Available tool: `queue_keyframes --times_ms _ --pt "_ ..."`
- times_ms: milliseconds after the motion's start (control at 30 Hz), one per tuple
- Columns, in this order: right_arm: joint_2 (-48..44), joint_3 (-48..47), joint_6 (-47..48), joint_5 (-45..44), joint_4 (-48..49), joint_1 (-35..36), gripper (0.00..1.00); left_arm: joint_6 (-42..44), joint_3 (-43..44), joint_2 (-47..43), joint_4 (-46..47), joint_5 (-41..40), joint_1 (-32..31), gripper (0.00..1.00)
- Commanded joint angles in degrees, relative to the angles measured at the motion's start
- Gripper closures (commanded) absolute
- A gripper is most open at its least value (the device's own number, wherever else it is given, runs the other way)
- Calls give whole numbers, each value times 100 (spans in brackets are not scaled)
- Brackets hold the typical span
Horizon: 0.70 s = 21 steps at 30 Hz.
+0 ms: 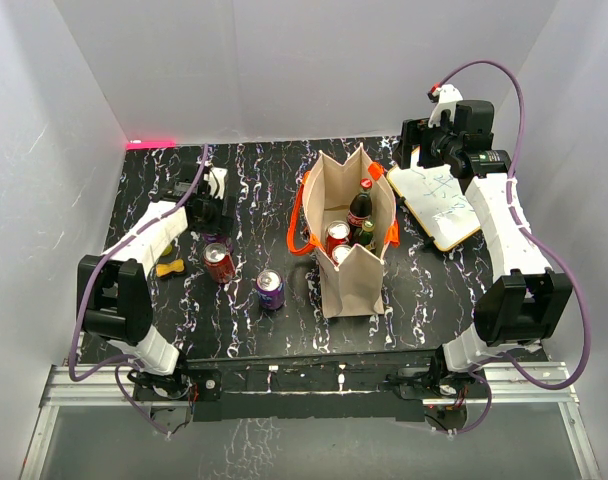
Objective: Place the beverage into the canvas bag
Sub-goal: Pick up the drink from the center of the board.
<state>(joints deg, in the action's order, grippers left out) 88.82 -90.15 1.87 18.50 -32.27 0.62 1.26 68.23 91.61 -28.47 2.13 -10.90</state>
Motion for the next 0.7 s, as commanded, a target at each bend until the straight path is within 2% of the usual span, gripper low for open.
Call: queue_keyframes --times_ms 0,233,367,467,600,667 --pt "-237 -65 100 -75 400 -18 16 -48 -55 -19 -49 116 77 27" --pt "-285 -7 112 -93 411 -20 16 -36 -84 16 31 274 79 36" --pt "-295 14 121 -93 412 -23 16 76 -43 49 97 499 81 47" --pt "-303 32 112 -84 419 -18 16 250 194 30 171 595 79 63" --pt "-297 41 90 -47 428 -20 16 450 909 36 226 866 79 100" --pt "-281 33 79 -19 432 -18 16 528 1397 48 245 1081 84 100"
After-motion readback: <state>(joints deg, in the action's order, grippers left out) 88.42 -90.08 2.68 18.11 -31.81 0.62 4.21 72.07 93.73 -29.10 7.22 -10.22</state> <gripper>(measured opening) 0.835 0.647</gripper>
